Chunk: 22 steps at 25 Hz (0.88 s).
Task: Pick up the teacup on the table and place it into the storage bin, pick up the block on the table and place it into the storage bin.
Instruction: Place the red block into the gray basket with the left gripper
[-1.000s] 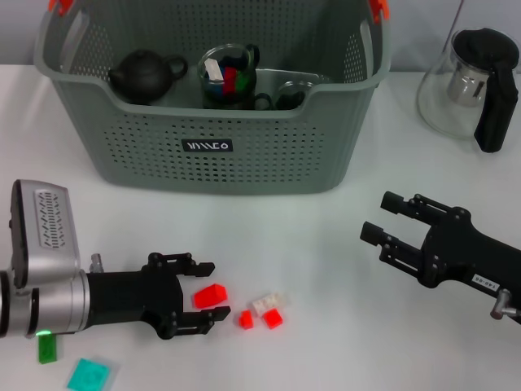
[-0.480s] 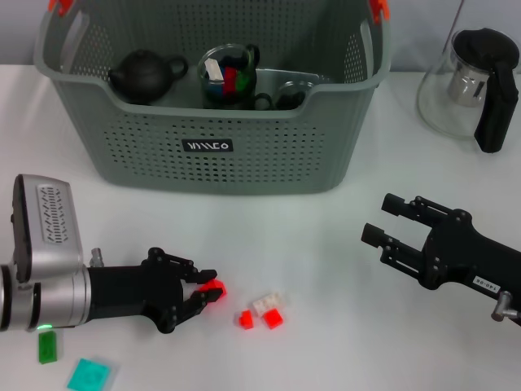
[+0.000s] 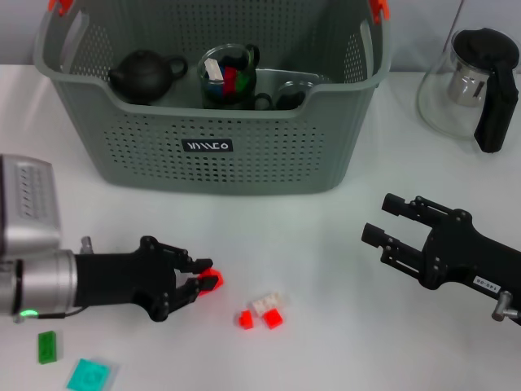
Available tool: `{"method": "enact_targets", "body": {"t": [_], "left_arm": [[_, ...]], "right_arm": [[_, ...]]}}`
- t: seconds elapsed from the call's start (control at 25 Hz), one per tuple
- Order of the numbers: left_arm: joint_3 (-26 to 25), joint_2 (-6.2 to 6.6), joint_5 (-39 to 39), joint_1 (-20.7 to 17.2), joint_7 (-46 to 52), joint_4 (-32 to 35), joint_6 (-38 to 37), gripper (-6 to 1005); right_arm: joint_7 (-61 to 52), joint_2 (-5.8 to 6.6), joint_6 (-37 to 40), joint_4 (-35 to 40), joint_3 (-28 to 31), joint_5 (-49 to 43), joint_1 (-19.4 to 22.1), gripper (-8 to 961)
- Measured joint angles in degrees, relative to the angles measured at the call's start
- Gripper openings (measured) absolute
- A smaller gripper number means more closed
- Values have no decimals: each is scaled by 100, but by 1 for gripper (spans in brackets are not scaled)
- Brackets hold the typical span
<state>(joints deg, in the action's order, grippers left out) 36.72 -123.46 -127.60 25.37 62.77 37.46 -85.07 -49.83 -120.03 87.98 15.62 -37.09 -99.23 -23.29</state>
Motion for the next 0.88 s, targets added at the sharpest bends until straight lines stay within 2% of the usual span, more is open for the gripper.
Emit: {"method": "enact_targets", "body": {"t": [0.16, 0.32, 0.4, 0.52, 0.6, 0.72, 0.8, 0.88], "left_arm": [[-594, 240, 171, 232, 428, 132, -1192, 190], [-1316, 561, 461, 827, 1084, 150, -2268, 196], [-1448, 735, 731, 1215, 1722, 189, -2355, 200], [-1455, 881, 956, 1731, 2431, 315, -2114, 205], [-1401, 909, 977, 2084, 2820, 470, -1742, 208], [-1171, 859, 980, 2473, 3017, 629, -896, 213], [-863, 800, 987, 2633, 3014, 634, -256, 217], [-343, 723, 966, 2713, 3024, 627, 523, 220]], "right_arm": [[0, 5, 1, 3, 0, 0, -7, 639], [4, 1, 1, 3, 0, 0, -32, 639], [19, -2, 1, 3, 0, 0, -42, 639], [38, -9, 1, -3, -1, 0, -52, 639], [33, -11, 1, -4, 0, 0, -56, 639], [17, -12, 0, -6, 0, 0, -60, 639], [13, -13, -1, -6, 0, 0, -63, 639], [12, -18, 0, -7, 0, 0, -75, 639]]}}
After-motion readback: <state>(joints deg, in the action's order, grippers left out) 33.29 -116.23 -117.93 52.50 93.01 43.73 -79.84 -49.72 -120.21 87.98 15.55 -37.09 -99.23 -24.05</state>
